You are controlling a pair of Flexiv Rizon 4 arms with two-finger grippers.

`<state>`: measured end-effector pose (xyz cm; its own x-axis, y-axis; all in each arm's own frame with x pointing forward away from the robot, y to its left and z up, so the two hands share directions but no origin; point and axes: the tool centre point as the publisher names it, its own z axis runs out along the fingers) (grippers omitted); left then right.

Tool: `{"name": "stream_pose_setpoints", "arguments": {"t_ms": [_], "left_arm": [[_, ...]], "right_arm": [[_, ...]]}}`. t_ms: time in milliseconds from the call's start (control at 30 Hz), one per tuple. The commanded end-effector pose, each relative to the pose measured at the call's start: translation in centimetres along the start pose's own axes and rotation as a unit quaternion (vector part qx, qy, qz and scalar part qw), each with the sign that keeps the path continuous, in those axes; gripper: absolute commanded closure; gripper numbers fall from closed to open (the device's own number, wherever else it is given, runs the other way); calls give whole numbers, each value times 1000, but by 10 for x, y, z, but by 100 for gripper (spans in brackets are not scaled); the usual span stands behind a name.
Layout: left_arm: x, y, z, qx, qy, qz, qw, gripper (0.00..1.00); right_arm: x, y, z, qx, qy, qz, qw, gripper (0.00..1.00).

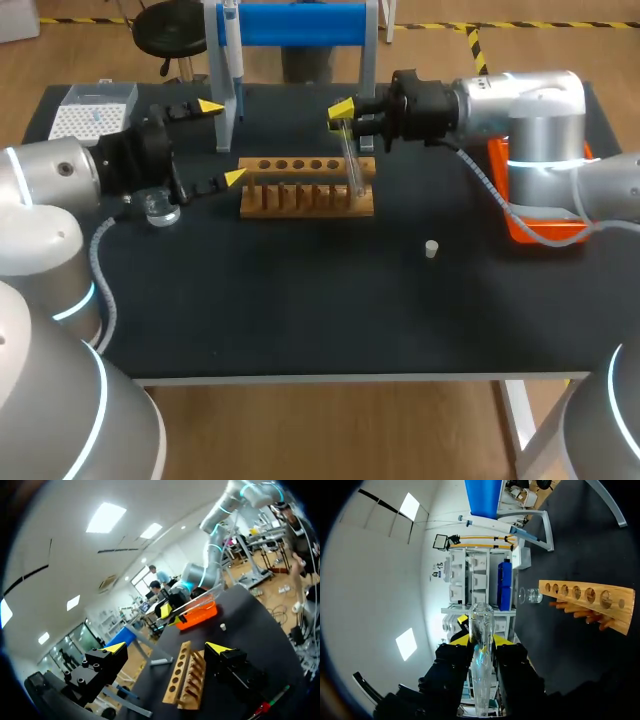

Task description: Invert the test tube, pick up the pipette, mount the tip to pipette, aspirate from beaker and dispense into the tube, eject the tip, return the pipette, and cap with the stopper.

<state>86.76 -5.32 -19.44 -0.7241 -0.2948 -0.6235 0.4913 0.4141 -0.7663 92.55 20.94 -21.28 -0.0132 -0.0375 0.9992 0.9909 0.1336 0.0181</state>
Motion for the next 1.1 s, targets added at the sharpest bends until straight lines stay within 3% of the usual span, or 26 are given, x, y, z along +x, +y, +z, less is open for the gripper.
{"name": "stream_pose_setpoints", "arguments": {"t_ms": [33, 133, 167, 267, 300, 333, 367, 433, 700, 900, 1100], "left_arm": [[-2, 5, -6, 111, 6, 10, 994, 0], [-2, 5, -6, 111, 6, 10, 994, 0], [-1, 3, -6, 132, -9, 47, 990, 0], [-2, 2, -4, 110, -22, 126, 986, 0], [-2, -1, -5, 138, -35, 163, 976, 0], [-1, -2, -6, 117, -23, 161, 980, 0], [-1, -2, -4, 108, -20, 186, 976, 0], [-1, -8, -4, 131, -25, 234, 963, 0], [2, -26, 6, 127, 1, 380, 916, 0], [9, -32, 24, 146, 10, 423, 894, 0], [19, -30, 47, 163, 8, 438, 884, 0]], "right_arm": [[1, -1, 0, -1, -2, 0, 1000, 100], [1, -1, 0, -1, -2, 0, 1000, 100], [1, -1, 0, -1, -2, 0, 1000, 100], [1, -1, 0, -1, -2, 0, 1000, 100], [1, -1, 0, -1, -2, 0, 1000, 100], [1, -1, 0, -1, -2, 0, 1000, 100], [1, -1, 0, -1, -2, 0, 1000, 100], [1, -1, 0, -1, -2, 0, 1000, 100], [1, -1, 0, -1, -2, 0, 1000, 100], [1, -1, 0, -1, -2, 0, 1000, 100], [1, -1, 0, -1, -2, 0, 1000, 100]]}}
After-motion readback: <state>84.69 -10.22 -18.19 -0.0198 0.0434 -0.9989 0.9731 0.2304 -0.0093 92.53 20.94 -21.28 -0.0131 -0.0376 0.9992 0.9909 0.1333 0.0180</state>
